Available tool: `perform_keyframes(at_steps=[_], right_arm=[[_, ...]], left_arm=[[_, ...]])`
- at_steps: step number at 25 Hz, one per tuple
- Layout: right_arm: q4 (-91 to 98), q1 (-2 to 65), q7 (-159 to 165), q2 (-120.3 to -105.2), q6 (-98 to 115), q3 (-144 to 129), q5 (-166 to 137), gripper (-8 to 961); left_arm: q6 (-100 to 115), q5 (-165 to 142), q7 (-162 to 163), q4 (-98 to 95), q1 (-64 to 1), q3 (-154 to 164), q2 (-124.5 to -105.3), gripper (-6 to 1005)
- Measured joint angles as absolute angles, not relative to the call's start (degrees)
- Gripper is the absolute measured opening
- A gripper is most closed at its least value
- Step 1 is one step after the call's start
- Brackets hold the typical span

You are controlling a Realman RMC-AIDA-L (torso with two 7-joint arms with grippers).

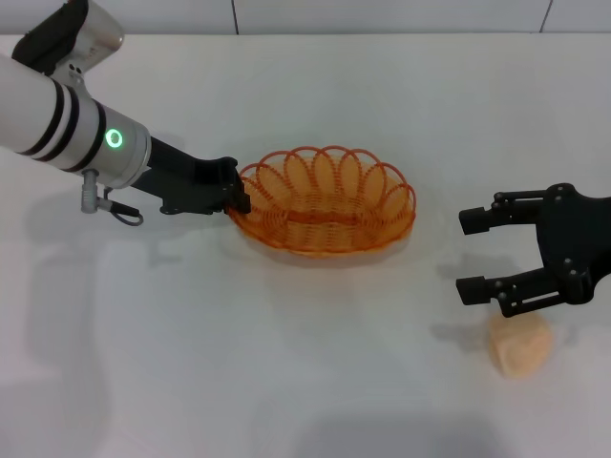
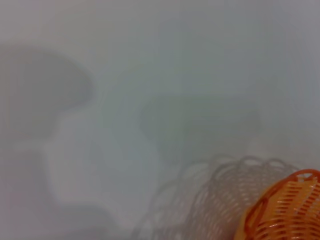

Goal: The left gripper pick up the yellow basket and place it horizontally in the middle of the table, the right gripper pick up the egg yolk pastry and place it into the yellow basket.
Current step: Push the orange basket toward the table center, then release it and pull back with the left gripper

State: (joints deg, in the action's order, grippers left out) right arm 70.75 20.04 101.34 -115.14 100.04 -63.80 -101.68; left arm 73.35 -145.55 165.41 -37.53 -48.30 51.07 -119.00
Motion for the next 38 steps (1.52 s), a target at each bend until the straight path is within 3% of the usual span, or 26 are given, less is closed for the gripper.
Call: perform_keyframes(at_steps=[15, 25, 38], right_arm=[[70.75, 20.04, 101.34, -115.13, 100.08, -63.53, -101.68, 854], [70.75, 20.04, 101.39, -115.13, 100.11, -63.45, -101.84, 853], [70.66, 20.04, 101.95, -115.13, 100.11, -63.45, -101.86, 852]], left_arm=[[73.35, -141.89, 164.76, -36.82, -47.67, 50.57, -118.84, 94], [73.48, -140.88, 162.53, -37.11, -47.41, 50.54, -118.77, 506], [73.56, -137.94, 157.44, -37.47, -48.01, 50.54, -117.93, 862]])
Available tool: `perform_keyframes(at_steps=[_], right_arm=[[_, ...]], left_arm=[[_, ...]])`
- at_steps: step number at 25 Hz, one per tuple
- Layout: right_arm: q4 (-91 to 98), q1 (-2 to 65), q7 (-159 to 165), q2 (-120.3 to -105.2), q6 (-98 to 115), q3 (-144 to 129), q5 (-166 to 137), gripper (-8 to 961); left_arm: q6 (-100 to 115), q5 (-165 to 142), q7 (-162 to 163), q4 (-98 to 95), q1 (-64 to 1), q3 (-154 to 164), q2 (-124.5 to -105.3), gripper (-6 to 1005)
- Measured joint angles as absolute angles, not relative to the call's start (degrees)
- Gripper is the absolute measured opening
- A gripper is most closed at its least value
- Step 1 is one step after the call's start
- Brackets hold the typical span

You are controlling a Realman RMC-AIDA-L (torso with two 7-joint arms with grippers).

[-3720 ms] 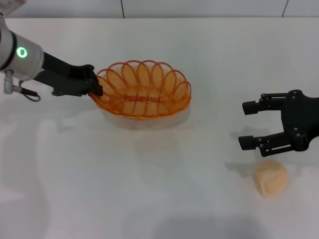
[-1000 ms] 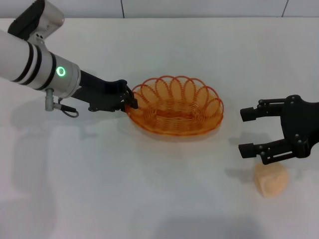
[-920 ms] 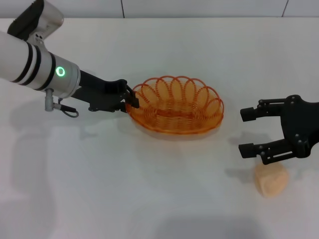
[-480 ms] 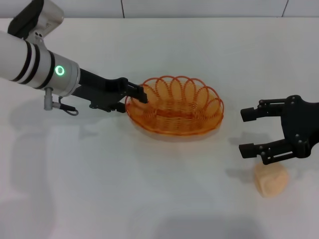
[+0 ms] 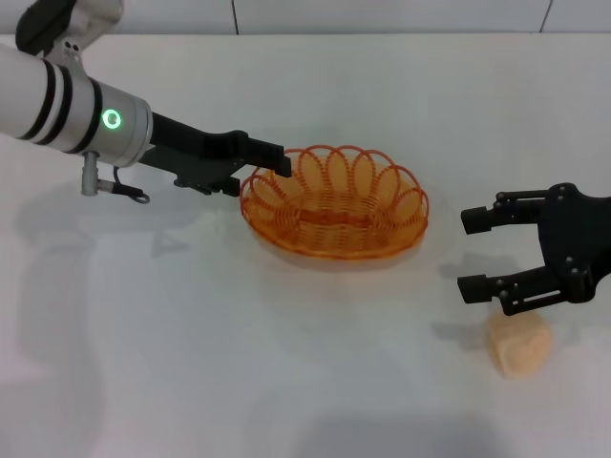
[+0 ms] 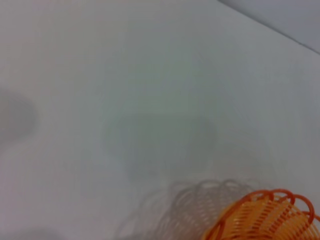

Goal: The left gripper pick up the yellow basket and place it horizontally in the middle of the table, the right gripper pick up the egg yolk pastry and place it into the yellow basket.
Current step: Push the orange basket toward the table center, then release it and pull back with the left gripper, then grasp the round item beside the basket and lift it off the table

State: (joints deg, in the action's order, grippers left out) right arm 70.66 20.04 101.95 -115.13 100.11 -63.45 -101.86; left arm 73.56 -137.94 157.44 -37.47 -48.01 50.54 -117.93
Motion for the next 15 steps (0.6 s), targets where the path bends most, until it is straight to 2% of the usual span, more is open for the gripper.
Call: perform_keyframes(at_steps=[1, 10, 15], right_arm=[[70.66, 20.04, 101.95, -115.13, 100.11, -63.45, -101.86, 851], [70.53, 20.04, 102.02, -115.12, 99.48, -63.27, -102.14, 850], [70.29, 20.04, 102.65, -115.08, 98.16, -63.27, -102.4, 850]], left_arm=[[73.55, -137.55, 156.94, -37.68, -48.01, 50.53, -117.86, 887], [73.31, -125.69, 146.82, -48.19, -43.36, 50.44, -117.6, 889], [73.21, -124.31, 143.38, -51.09, -41.74, 50.45, -116.79, 889]])
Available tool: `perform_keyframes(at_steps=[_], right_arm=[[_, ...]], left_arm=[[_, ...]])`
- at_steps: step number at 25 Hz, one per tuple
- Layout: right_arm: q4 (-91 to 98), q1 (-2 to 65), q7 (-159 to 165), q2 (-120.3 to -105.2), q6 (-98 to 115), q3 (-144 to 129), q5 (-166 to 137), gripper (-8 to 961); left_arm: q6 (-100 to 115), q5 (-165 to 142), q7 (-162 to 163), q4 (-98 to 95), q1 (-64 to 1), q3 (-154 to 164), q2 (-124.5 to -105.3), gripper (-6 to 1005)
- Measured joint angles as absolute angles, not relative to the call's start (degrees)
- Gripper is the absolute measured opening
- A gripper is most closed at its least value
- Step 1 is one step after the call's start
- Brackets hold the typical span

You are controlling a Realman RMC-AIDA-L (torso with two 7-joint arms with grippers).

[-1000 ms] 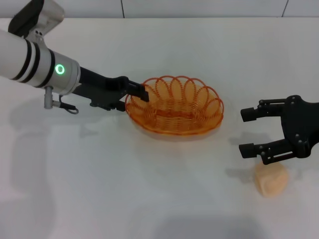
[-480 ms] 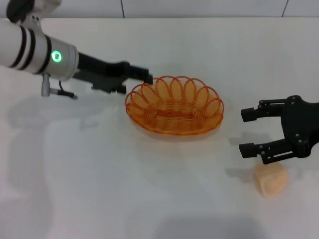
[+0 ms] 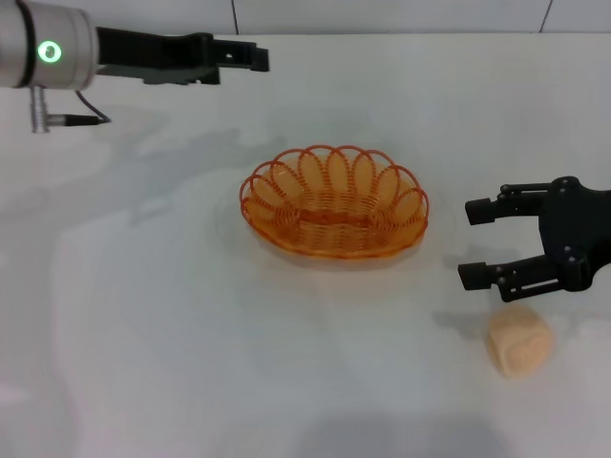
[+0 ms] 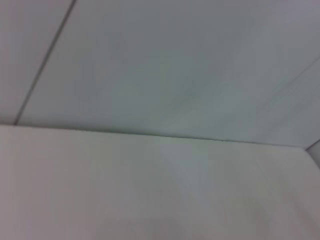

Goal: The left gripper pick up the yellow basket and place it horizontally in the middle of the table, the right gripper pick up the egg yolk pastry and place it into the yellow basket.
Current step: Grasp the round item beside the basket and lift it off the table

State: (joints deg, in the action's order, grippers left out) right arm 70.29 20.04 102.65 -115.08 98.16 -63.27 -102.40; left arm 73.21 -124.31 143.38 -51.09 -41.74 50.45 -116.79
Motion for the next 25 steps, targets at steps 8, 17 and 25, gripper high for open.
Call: perform_keyframes(at_steps=[8, 17, 25], right_arm=[[69.78, 20.6, 104.76, -115.14, 94.84, -63.82, -103.9, 849], [70.45, 20.98, 108.02, -115.15, 91.36, -64.63, -107.09, 848], [73.62, 21.37, 111.68, -115.17, 92.22, -64.75, -113.31, 841]], left_arm=[[79.0, -125.74, 132.68, -52.25, -40.65, 50.82, -114.41, 886], [92.05, -126.17, 119.51, -57.97, -38.39, 50.54, -111.2, 884], [103.36, -129.94, 114.13, -60.33, -38.34, 51.72, -111.89, 883]])
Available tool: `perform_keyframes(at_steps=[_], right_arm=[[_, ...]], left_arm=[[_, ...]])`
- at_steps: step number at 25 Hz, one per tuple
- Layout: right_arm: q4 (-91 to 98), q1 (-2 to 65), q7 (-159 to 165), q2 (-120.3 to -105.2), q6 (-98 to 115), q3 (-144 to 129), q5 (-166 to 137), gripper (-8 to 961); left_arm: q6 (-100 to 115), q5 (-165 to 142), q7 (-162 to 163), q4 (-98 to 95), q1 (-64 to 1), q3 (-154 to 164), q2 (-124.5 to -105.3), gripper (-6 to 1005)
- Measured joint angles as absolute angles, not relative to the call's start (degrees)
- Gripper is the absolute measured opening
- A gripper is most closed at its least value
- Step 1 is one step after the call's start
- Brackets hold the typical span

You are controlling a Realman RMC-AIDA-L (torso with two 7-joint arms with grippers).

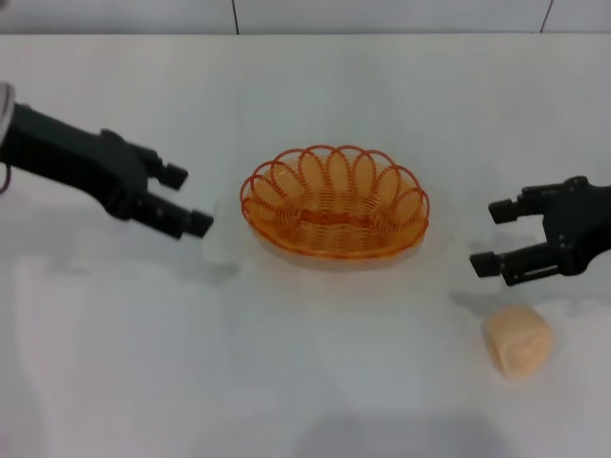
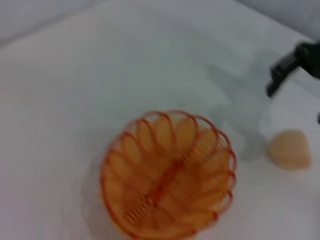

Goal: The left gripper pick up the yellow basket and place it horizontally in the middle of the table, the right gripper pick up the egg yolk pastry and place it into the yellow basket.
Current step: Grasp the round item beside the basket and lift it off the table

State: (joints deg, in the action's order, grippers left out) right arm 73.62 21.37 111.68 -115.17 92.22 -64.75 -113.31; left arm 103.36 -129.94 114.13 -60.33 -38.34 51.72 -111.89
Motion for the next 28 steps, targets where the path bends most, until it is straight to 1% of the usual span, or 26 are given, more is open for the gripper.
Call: perform_keyframes(at_steps=[4, 12, 28], right_arm=[[75.94, 20.51, 113.24, -115.2, 93.81, -65.36, -117.05, 837], [78.96, 18.8, 115.19, -115.23, 96.58, -66.29, -123.22, 829], [77.41, 18.96, 115.22, -115.22, 92.7, -71.99, -126.28, 814]], left_arm=[[104.49, -131.29, 113.9, -61.03, -37.94, 54.24, -112.81, 883], [104.76, -131.15, 113.9, -61.08, -37.38, 54.55, -113.11, 883], [104.49, -130.77, 114.15, -61.09, -37.46, 54.4, -113.69, 882]])
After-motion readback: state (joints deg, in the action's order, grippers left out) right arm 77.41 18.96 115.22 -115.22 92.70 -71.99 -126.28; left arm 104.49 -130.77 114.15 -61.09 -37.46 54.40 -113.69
